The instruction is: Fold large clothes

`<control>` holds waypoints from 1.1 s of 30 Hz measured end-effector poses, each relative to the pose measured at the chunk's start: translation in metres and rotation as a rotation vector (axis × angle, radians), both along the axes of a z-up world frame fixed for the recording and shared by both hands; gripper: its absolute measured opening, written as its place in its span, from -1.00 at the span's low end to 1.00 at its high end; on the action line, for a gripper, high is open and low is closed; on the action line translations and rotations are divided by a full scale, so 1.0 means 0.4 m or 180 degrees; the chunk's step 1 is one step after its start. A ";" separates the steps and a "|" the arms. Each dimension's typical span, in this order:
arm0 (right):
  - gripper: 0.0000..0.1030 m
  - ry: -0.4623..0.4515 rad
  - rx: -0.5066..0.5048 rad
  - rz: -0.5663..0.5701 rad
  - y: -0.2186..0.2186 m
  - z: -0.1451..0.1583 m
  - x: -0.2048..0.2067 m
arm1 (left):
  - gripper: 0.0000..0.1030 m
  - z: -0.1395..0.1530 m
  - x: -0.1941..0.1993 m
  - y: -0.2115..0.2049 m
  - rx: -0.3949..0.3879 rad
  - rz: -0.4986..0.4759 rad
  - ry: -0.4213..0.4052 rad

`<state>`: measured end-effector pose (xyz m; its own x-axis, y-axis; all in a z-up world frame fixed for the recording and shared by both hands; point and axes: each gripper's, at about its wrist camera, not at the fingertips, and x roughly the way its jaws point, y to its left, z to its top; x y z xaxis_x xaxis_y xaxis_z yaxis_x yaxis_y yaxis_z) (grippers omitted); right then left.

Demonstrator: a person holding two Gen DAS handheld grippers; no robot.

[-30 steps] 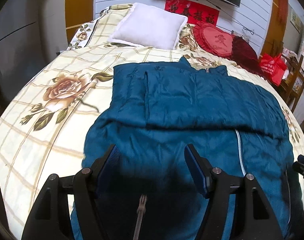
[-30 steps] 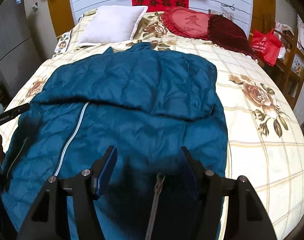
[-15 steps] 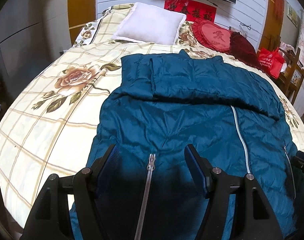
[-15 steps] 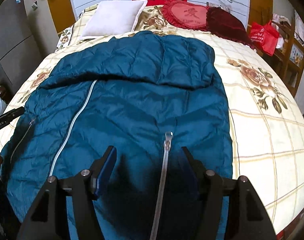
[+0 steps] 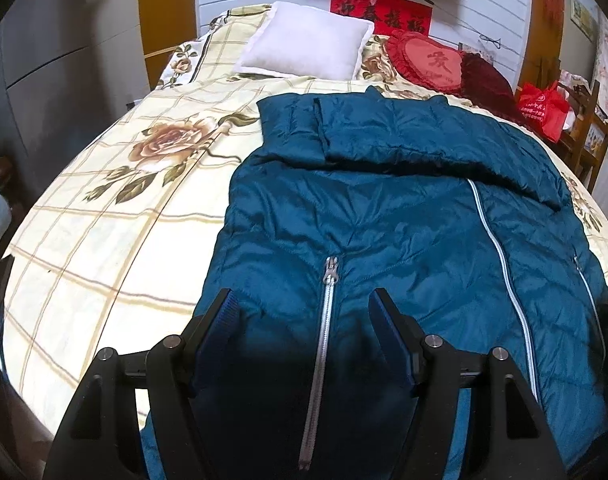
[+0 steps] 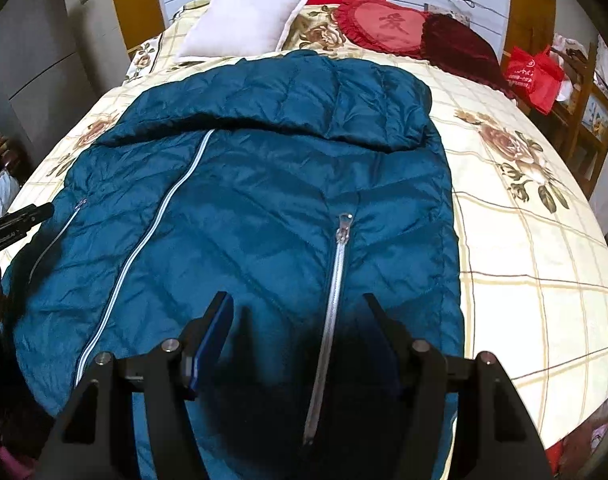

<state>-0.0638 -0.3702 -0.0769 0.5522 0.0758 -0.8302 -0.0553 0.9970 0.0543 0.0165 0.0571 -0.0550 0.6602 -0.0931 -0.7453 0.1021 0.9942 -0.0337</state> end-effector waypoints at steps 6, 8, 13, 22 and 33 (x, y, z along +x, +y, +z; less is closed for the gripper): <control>0.32 0.0001 0.0039 0.0042 0.015 0.000 -0.025 | 0.56 -0.008 -0.033 0.015 0.0087 -0.0001 0.0023; 0.32 0.0014 0.0038 0.0056 0.019 -0.003 -0.034 | 0.56 -0.008 -0.040 0.020 0.0091 -0.0003 0.0030; 0.32 0.0045 0.0015 0.0045 0.016 -0.006 -0.053 | 0.56 -0.007 -0.056 0.042 0.0078 0.0019 0.0061; 0.32 0.0106 0.0050 -0.0035 -0.012 -0.014 -0.084 | 0.56 0.002 -0.081 0.078 0.0064 0.0066 0.0096; 0.32 0.0178 0.0077 -0.0107 -0.043 -0.018 -0.118 | 0.56 -0.005 -0.111 0.127 0.0081 0.0143 0.0138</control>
<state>-0.1109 -0.3873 -0.0840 0.5076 0.0785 -0.8580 -0.0181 0.9966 0.0805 -0.0279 0.1078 -0.0569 0.6303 -0.0447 -0.7751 0.0564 0.9983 -0.0117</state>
